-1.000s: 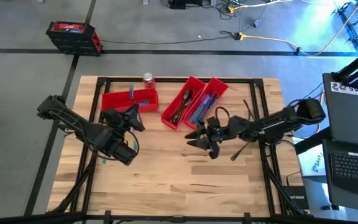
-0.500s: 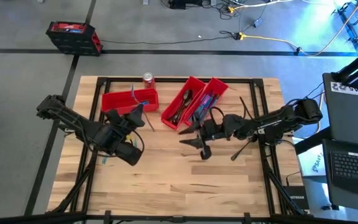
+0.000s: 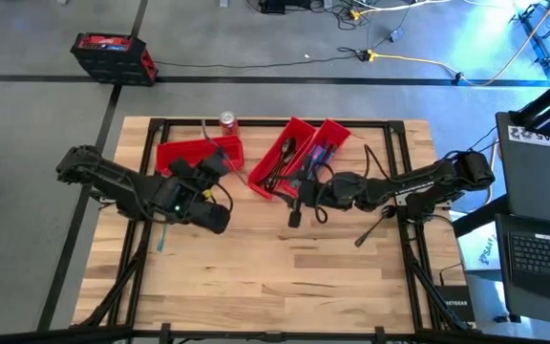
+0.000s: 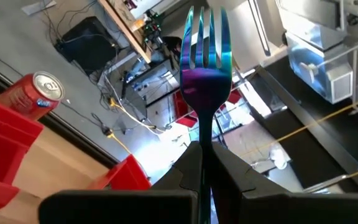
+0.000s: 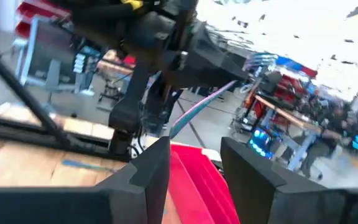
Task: Sort silverware
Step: Put the blue fork into the left red bin
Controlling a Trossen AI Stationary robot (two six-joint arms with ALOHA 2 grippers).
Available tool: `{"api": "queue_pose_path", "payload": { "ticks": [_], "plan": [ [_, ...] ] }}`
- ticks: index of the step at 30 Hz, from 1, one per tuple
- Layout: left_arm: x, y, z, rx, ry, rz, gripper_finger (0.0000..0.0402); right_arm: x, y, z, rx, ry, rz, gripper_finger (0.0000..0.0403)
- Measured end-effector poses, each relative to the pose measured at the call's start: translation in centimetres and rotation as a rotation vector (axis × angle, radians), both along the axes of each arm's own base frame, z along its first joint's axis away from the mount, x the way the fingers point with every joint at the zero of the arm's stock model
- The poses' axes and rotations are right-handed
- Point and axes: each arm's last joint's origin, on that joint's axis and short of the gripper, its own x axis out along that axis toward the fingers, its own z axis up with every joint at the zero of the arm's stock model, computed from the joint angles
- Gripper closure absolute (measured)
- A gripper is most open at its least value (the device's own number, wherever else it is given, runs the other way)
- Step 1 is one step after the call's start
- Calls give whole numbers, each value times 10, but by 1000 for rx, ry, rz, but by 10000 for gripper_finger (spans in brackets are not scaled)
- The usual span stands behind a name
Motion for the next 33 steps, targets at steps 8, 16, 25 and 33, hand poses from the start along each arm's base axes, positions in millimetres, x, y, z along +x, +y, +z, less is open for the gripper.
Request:
{"api": "queue_pose_path", "payload": {
  "ticks": [8,16,25,33],
  "plan": [
    [3,7,1,-9,-28,28,400,19,-1,-20,12,-62,-8,274],
    [3,8,1,-13,-41,33,400,36,-7,-29,19,-104,-38,274],
    [4,10,1,-10,-32,41,400,58,-6,-21,19,-132,-46,274],
    [4,10,1,-13,-42,42,400,60,-20,-21,24,-132,-85,274]
  ]
}}
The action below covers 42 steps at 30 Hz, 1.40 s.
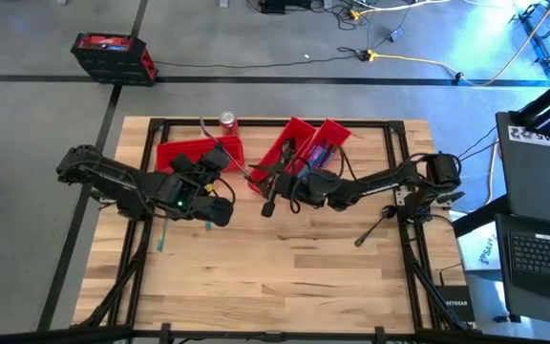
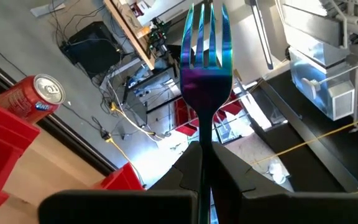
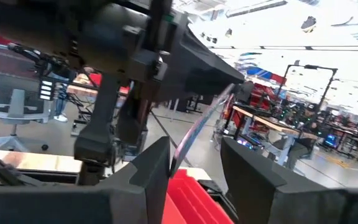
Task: Sort silverware
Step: Put the blue fork into the left red bin
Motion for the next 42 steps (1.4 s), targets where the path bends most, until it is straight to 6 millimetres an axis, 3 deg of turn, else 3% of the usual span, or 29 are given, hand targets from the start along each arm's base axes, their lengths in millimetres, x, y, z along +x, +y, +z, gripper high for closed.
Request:
{"api": "queue_pose_path", "payload": {
  "ticks": [11,23,42],
  "plan": [
    [0,0,0,-1,-1,-1,400,1,-6,-2,40,9,19,276],
    [0,1,0,0,2,4,400,18,-4,-16,42,7,27,336],
    [0,3,0,4,17,9,400,20,-5,-11,50,-5,-14,338]
  ]
}}
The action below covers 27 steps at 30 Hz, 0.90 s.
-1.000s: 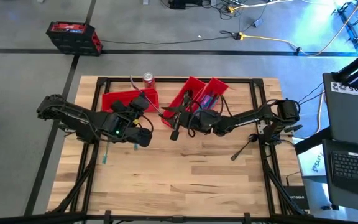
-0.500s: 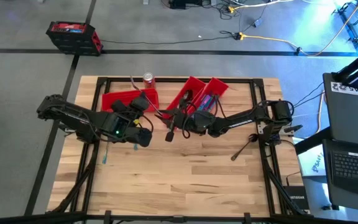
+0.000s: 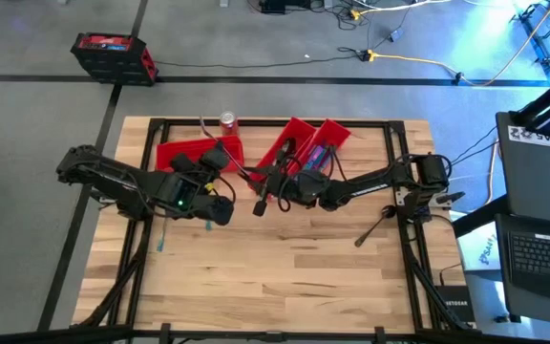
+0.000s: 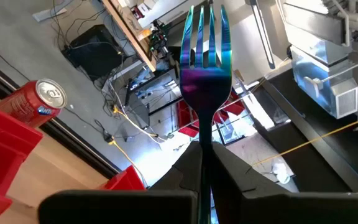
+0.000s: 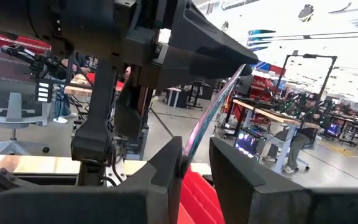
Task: Sort silverware
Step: Put the blue fork into the left red bin
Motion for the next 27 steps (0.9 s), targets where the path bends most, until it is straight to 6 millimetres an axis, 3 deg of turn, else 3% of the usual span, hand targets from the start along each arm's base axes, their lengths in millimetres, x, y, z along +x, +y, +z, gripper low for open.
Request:
{"api": "queue_pose_path", "payload": {
  "ticks": [27],
  "plan": [
    [0,-2,0,3,7,-5,400,-1,1,4,-111,6,26,338]
  ]
}}
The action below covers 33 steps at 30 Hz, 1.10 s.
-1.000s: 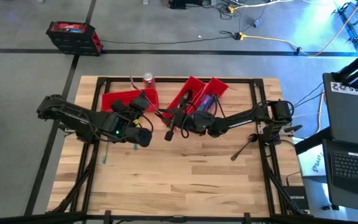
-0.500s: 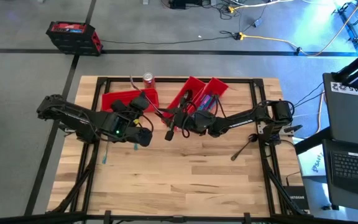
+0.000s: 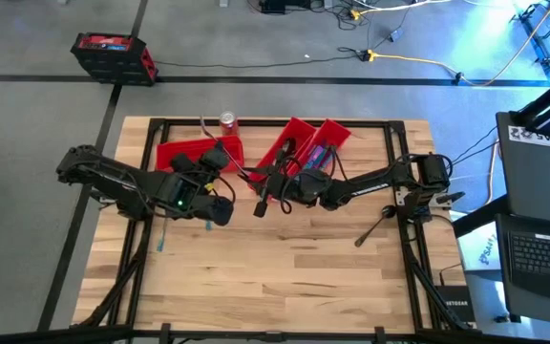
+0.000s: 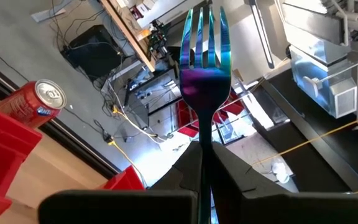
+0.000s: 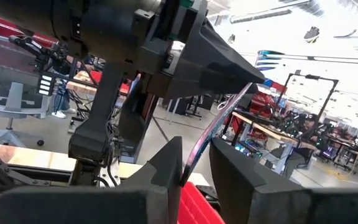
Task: Sort silverware
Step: Put the blue fork into the left red bin
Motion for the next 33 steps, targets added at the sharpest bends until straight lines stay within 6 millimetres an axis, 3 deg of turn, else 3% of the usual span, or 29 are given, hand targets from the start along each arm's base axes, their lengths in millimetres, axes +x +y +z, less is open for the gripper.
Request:
{"api": "queue_pose_path", "payload": {
  "ticks": [33],
  "plan": [
    [-1,-2,0,-5,-25,-7,400,-4,0,8,-29,-1,17,338]
  ]
}}
